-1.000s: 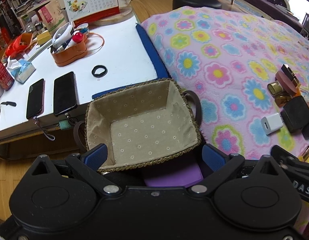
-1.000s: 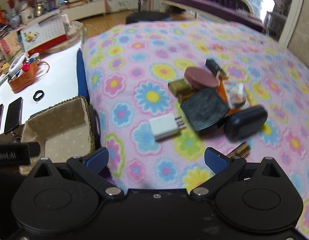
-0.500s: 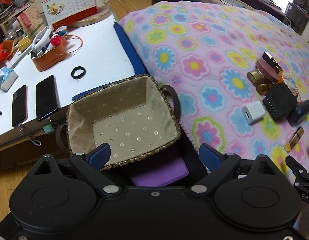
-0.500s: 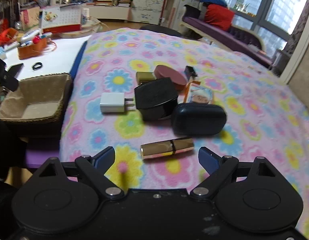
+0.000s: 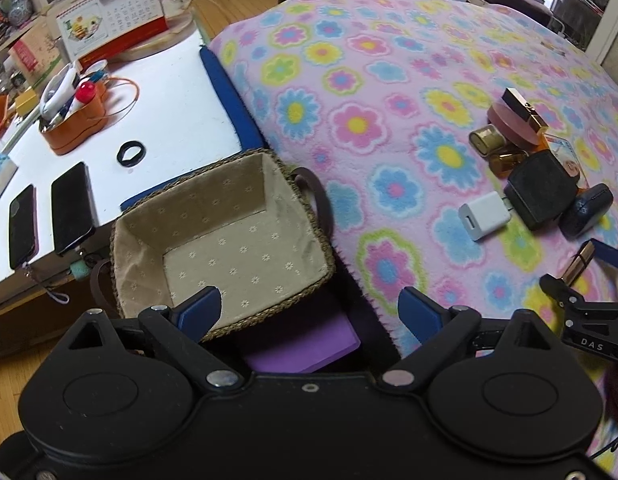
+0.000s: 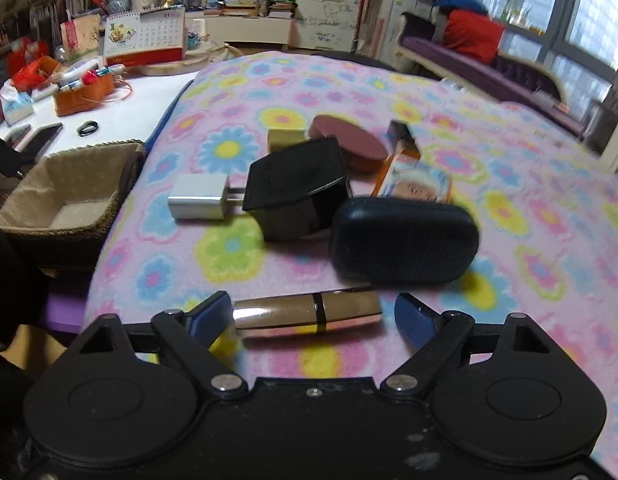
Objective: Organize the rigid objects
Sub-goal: 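Grasp the white charger plug with the left tool while the right tool holds the lipstick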
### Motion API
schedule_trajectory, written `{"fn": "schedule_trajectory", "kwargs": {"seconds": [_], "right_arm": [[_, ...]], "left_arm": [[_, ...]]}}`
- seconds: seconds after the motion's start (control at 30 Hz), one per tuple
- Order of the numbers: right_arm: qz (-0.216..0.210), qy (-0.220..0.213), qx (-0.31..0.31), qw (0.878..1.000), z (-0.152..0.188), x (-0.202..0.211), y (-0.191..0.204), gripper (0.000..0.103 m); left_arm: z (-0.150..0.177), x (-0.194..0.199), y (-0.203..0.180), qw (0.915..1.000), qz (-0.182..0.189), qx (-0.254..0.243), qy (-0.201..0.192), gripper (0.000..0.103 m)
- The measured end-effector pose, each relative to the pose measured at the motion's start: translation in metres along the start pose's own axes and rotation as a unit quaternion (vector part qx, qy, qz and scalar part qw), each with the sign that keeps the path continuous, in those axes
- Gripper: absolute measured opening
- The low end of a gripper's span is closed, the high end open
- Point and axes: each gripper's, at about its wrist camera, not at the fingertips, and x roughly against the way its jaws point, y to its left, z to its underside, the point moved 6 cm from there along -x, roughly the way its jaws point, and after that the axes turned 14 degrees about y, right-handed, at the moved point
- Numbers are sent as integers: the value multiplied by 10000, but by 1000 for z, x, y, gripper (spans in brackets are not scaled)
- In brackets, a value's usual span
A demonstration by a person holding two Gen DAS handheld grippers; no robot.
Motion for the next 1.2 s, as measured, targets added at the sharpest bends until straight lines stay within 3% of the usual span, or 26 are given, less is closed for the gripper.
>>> {"fn": "schedule_trajectory", "kwargs": {"seconds": [0.1, 0.23, 0.33, 0.47, 0.63, 0.9, 1.0, 1.13, 1.2], "right_arm": [[-194, -219, -530, 9982, 0, 4, -16, 72], [79, -572, -1387, 9886, 3, 6, -47, 72], [-36, -853, -1808, 9798, 5, 7, -64, 72], [-243, -1216, -2180, 9680, 9, 11, -79, 73], [-236, -1407, -2190, 9653, 8, 16, -76, 73], [-173, -1460, -2234, 9636, 13, 19, -82, 73], [-152, -1413, -2255, 9638, 14, 18, -83, 73], [-81, -1369, -2195, 9659, 14, 16, -81, 73], [-59, -1333, -2178, 9668, 15, 16, -80, 73]], "left_arm": [[-5, 0, -14, 10000, 28, -70, -29, 92], [-16, -5, -43, 9994, 316, -62, 82, 92], [-28, -18, -72, 9981, 553, -60, 271, 92], [-42, -44, -106, 9979, 465, -41, 449, 88], [-57, -57, -125, 9987, 254, 255, 365, 84], [-71, -70, -133, 9964, 320, 541, 572, 83], [-69, -75, -132, 9951, 455, 610, 637, 78], [-72, -69, -131, 9960, 582, 459, 499, 56], [-75, -68, -128, 9951, 684, 452, 548, 56]]}}
